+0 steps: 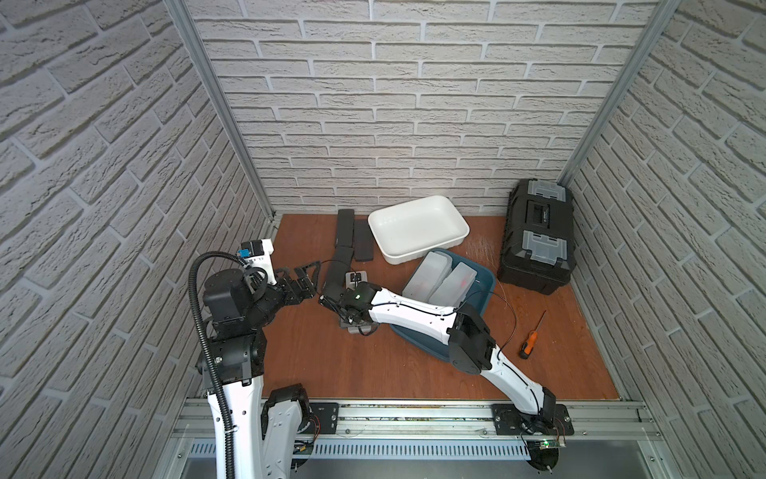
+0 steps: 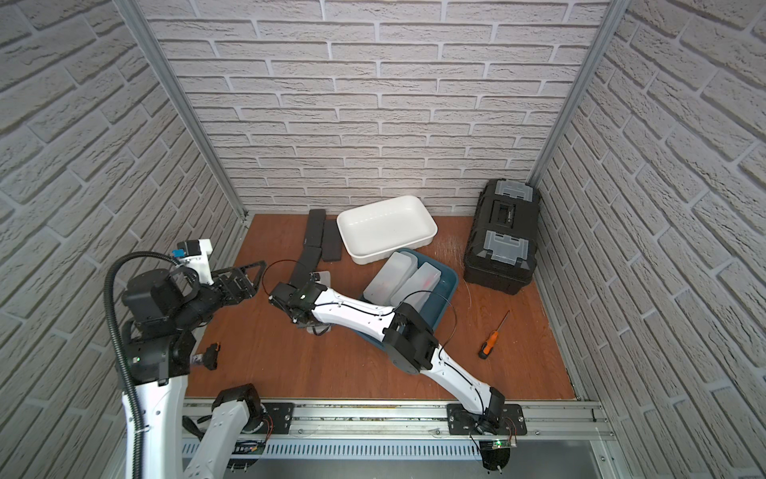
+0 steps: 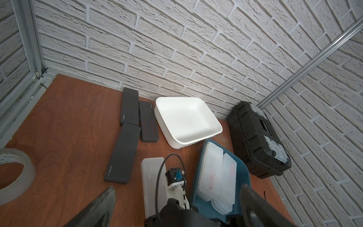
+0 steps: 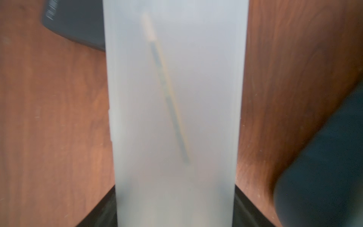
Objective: Place the pencil cases by color into the storage box
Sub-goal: Pick up the pencil case from the center of the board, then place the pencil case at the storage box.
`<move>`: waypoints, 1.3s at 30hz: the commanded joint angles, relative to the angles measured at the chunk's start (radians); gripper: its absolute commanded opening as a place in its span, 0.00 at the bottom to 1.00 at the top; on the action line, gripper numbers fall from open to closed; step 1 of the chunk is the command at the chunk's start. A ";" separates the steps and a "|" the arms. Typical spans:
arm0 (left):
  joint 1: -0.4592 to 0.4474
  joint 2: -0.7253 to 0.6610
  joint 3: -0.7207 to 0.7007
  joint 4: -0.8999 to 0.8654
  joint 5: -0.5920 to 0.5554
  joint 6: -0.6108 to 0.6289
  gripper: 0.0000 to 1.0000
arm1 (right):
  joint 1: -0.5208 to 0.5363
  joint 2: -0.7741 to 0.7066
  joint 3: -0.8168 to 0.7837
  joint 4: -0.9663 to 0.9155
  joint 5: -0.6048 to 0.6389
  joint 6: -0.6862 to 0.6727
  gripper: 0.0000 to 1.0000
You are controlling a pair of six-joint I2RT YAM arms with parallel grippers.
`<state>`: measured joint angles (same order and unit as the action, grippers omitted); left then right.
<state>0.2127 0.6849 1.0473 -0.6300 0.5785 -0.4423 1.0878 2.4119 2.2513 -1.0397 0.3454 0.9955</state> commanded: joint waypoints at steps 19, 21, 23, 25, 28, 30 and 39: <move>-0.034 0.132 0.148 0.032 0.056 0.032 0.98 | -0.074 -0.427 -0.275 0.085 0.153 -0.059 0.57; -0.051 0.147 0.148 0.033 0.051 0.042 0.98 | -0.101 -0.505 -0.349 0.087 0.158 -0.051 0.58; -0.075 0.160 0.146 0.031 0.037 0.054 0.98 | -0.128 -0.564 -0.415 0.086 0.159 -0.042 0.58; -0.106 0.175 0.146 0.035 0.020 0.062 0.98 | -0.157 -0.625 -0.480 0.087 0.162 -0.038 0.58; -0.160 0.204 0.148 0.046 -0.004 0.069 0.98 | -0.204 -0.714 -0.576 0.081 0.160 -0.024 0.59; -0.191 0.219 0.146 0.050 -0.011 0.071 0.98 | -0.245 -0.771 -0.639 0.079 0.137 -0.005 0.59; -0.349 0.229 0.115 0.042 -0.035 0.120 0.98 | -0.407 -0.912 -0.824 0.090 0.015 0.020 0.59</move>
<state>-0.0952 0.9222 1.1717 -0.6266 0.5545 -0.3595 0.7109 1.5333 1.4578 -0.9764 0.4038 0.9924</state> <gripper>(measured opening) 0.981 0.716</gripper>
